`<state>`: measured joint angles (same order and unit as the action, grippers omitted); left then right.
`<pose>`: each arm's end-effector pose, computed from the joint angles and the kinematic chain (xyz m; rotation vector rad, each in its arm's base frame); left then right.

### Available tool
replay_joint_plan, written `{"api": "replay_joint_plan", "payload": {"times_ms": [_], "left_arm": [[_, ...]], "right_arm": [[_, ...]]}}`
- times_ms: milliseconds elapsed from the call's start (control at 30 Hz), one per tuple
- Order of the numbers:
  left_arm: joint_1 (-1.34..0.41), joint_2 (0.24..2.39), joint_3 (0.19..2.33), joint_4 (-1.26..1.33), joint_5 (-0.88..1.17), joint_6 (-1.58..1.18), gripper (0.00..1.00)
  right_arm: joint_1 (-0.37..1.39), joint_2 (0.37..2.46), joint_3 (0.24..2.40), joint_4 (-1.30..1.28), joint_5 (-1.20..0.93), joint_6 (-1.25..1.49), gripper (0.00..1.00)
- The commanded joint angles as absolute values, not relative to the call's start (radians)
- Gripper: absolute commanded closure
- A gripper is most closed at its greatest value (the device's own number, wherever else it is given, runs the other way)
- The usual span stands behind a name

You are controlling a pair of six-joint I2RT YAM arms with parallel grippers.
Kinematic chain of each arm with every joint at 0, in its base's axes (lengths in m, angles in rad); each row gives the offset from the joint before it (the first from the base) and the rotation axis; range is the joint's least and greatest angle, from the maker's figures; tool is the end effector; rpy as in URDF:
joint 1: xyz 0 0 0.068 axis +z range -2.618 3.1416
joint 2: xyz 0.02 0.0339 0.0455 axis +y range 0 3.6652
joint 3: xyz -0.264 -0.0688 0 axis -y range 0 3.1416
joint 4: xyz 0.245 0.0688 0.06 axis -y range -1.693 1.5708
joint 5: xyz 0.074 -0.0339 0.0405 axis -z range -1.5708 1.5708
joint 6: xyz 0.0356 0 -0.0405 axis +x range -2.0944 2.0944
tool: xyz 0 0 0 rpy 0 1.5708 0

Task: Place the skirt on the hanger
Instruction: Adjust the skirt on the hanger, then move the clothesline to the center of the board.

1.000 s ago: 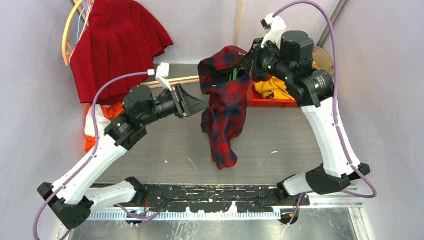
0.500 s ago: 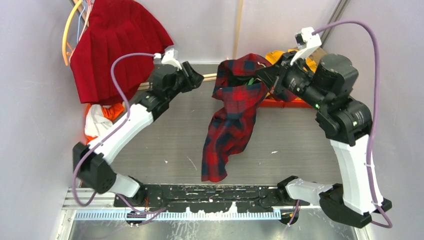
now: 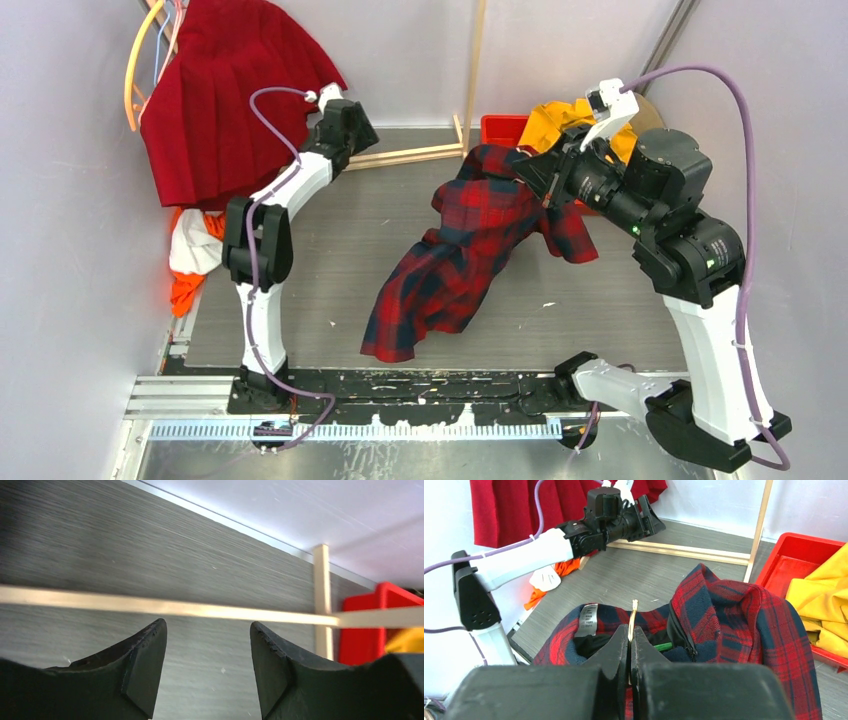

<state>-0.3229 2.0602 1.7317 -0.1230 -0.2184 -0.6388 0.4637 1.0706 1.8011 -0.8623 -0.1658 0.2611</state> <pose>0.4702 -0.1492 0.2768 -0.4565 1.9807 -0.3905 0.1262 0.0697 0.5390 -0.3026 1.7216 0.6770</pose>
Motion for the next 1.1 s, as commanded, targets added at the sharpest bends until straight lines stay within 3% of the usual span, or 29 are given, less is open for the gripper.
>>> {"api": "replay_joint_plan", "payload": {"times_ms": [0, 700, 1067], "left_arm": [[-0.294, 2.127, 1.818, -0.014, -0.243, -0.592, 0.38], [-0.219, 2.542, 2.322, -0.461, -0.093, -0.670, 0.38], [-0.218, 2.564, 2.296, -0.493, -0.028, -0.665, 0.41]], "right_arm": [[0.470, 1.018, 1.820, -0.736, -0.163, 0.257, 0.99], [0.469, 0.978, 1.791, -0.811, -0.156, 0.238, 0.99], [0.468, 0.915, 1.781, -0.861, -0.131, 0.222, 0.99]]}}
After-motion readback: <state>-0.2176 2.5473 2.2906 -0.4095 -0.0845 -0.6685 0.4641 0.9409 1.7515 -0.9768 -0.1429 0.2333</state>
